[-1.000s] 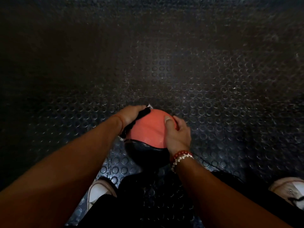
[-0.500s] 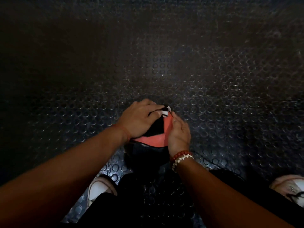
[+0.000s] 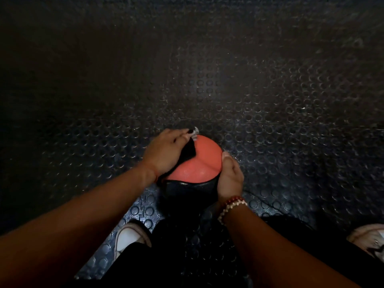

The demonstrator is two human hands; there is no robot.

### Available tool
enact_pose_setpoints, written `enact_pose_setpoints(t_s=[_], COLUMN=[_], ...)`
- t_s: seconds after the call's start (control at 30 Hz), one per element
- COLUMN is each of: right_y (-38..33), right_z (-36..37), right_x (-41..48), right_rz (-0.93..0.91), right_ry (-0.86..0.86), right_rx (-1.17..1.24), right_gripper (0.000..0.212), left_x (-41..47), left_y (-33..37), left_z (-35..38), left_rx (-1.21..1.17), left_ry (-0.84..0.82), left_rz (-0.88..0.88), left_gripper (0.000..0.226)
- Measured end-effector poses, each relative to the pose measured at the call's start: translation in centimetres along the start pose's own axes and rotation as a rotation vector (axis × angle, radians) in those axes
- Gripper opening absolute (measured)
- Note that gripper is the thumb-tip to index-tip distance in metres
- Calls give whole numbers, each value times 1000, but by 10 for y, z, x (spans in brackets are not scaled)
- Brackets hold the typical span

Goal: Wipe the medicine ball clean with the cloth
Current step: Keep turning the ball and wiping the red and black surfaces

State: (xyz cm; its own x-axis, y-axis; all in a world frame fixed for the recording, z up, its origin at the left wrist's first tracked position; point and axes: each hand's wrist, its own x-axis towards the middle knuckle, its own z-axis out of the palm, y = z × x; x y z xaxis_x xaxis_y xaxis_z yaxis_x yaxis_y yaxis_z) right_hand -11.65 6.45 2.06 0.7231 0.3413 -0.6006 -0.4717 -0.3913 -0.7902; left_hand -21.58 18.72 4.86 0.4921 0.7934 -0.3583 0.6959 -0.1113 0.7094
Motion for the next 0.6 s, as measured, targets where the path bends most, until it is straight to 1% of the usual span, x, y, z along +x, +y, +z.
enact_pose_setpoints(t_s=[0.03,0.1,0.13,0.2,0.23,0.27,0.3,0.33,0.4,0.43,0.47,0.5,0.53,0.57,0.6], right_y=[-2,0,2,4,4,4,3,3,2,1,1,0,0,-1,-2], right_z=[0,1,3,8,11,13,16,17,17,16,15,14,13,13,14], right_x=[2,4,5,6,7,9,9,9,6,4,4,5,7,8,11], right_rz=[-20,-43,-42,-19,-7,0,0,1,1,4,9,13,13,6,-2], right_ry=[2,22,33,68,86,102,107,107,101,92,82,69,55,41,25], right_rx=[-5,0,3,13,29,44,50,48,39,41,46,42,29,8,-17], right_gripper=[28,30,31,32,31,31,29,27,25,26,27,27,26,25,23], left_x=[-12,-26,-25,-15,-7,0,8,19,37,42,42,36,28,20,9], left_y=[2,5,4,8,11,18,23,26,28,21,12,3,-4,-12,-17], left_z=[2,8,10,9,8,7,5,2,-5,-9,-14,-16,-17,-15,-12], left_rx=[128,424,522,590,571,552,529,497,305,202,50,-130,-235,-235,-170], left_ry=[46,23,-26,-114,-128,-107,-94,-110,-187,-216,-221,-184,-126,-68,-13], left_rz=[182,479,562,581,559,536,479,380,28,-121,-247,-340,-389,-362,-282], left_gripper=[40,48,50,50,50,50,48,44,38,39,40,40,40,39,39])
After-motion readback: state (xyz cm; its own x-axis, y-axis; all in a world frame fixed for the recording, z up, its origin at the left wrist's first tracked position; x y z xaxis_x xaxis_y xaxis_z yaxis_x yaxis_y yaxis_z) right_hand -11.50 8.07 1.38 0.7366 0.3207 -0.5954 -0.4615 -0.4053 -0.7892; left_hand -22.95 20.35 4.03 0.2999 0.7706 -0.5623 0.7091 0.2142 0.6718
